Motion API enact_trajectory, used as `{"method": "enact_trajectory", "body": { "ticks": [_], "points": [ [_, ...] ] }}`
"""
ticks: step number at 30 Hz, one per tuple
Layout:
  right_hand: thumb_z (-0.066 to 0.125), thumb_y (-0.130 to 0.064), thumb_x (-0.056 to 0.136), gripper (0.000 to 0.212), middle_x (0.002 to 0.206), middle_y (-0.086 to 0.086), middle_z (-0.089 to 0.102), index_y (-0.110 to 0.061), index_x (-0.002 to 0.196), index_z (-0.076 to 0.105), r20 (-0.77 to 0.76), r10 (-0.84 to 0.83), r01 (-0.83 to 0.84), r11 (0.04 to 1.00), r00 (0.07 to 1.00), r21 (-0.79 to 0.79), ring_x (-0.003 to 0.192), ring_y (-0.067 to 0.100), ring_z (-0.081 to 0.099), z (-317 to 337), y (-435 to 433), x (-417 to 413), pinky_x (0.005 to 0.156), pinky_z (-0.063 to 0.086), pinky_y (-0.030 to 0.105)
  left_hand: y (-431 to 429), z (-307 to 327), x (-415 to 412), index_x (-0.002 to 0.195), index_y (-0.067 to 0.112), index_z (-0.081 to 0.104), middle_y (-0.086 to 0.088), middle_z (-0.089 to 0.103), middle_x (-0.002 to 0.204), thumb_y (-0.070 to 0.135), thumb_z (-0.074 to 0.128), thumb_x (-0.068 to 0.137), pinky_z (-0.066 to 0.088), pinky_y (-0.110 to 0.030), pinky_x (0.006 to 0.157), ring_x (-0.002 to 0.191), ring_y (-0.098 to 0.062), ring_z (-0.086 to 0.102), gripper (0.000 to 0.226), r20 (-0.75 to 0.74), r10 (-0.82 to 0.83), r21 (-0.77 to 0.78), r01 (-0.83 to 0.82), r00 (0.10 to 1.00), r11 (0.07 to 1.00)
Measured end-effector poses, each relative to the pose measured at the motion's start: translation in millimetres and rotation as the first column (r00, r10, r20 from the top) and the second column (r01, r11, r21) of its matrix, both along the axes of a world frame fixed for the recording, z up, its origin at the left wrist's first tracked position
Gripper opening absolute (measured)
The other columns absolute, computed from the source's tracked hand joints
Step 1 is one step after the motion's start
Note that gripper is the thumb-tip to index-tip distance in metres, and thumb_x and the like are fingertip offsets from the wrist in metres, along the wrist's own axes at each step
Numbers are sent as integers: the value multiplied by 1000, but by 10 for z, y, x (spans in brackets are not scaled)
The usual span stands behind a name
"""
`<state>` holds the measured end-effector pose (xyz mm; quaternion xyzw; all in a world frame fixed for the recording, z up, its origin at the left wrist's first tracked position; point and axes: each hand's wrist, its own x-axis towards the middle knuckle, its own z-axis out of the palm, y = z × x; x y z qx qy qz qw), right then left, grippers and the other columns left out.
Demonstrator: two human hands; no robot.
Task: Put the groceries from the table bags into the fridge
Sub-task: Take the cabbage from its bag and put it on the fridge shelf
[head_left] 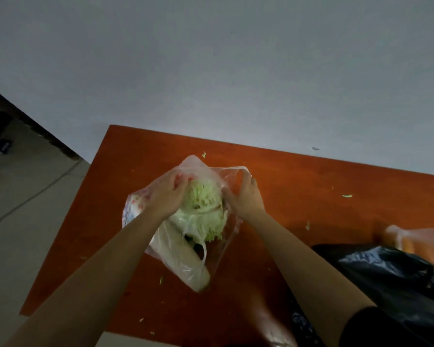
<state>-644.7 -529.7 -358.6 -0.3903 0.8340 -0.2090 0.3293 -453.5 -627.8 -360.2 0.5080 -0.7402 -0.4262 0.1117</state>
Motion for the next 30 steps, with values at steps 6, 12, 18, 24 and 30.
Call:
{"method": "enact_trajectory", "body": {
  "ticks": [6, 12, 18, 24, 30],
  "points": [
    [57, -66, 88, 49, 98, 0, 64, -18, 100, 56, 23, -140, 141, 990, 990, -28, 92, 23, 64, -60, 50, 120, 83, 56, 44, -243, -244, 129, 135, 58, 46, 10, 46, 149, 81, 28, 88, 36, -52, 112, 137, -19, 43, 55, -31, 119, 266, -107, 992, 958],
    [34, -89, 81, 96, 152, 8, 41, -26, 154, 26, 356, -177, 115, 975, 917, 189, 137, 37, 44, -181, 232, 426, 113, 37, 50, -213, -262, 145, 108, 55, 65, 27, 58, 124, 58, 38, 99, 42, -36, 105, 120, -2, 51, 29, -72, 72, 197, -57, 995, 979],
    [58, -74, 81, 66, 117, -2, 50, -21, 118, 46, 178, -291, 308, 948, 940, -77, 104, 17, 55, -60, 196, 604, 85, 54, 38, -84, -265, 168, 101, 20, 61, 3, 59, 98, 50, 57, 94, 50, -34, 71, 85, -14, 59, 32, 112, 155, -155, -137, 982, 978],
    [53, -90, 69, 105, 151, 7, 23, -22, 143, 24, 322, -207, 149, 969, 924, 195, 141, 32, 31, -28, 156, 560, 111, 36, 51, 3, -165, -62, 88, 21, 63, 11, 62, 75, 45, 51, 99, 42, -19, 60, 67, -2, 59, 29, 84, 78, -70, -73, 993, 995],
    [57, -96, 53, 137, 164, 16, -12, -32, 157, -5, 298, -194, 87, 937, 935, 338, 151, 42, -6, 5, 55, 684, 119, 14, 62, -113, -212, 37, 111, 23, 68, 10, 65, 106, 33, 51, 101, 51, -24, 79, 96, -4, 61, 22, 38, 47, 23, -48, 998, 999]
  ]
}}
